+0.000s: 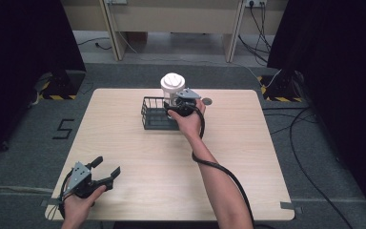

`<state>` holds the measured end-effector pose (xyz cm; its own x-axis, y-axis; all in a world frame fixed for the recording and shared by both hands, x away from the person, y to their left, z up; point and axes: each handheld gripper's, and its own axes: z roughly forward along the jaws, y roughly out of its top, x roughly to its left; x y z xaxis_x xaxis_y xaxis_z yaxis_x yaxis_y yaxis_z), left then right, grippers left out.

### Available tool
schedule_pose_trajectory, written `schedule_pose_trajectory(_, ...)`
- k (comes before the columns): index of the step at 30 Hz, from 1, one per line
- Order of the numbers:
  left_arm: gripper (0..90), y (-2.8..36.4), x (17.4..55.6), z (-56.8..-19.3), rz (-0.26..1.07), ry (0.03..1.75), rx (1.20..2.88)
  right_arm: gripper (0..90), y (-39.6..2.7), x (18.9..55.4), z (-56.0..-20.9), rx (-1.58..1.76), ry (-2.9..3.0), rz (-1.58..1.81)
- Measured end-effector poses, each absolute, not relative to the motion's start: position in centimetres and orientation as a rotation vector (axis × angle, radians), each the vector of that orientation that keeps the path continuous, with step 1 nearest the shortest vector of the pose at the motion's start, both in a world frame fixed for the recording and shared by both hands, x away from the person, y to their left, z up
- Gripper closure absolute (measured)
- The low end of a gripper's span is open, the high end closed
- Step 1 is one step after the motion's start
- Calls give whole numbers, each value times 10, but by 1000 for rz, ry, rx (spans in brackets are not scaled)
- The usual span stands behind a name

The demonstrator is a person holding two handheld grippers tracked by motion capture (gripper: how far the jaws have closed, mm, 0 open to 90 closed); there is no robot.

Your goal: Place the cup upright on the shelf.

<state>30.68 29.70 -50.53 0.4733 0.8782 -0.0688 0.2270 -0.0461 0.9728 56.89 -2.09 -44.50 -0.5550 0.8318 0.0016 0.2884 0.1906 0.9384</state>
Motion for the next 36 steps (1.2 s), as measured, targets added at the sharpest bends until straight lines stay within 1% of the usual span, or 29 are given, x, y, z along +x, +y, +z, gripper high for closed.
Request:
schedule_pose_trajectory(23,161,298,307,-505,706,996,1559,171,-21,567,-451,1058,1971,1326)
schedule_pose_trajectory(36,161,297,308,-506,711,991,1564,158,-30,557,-448,1075,1969,1376)
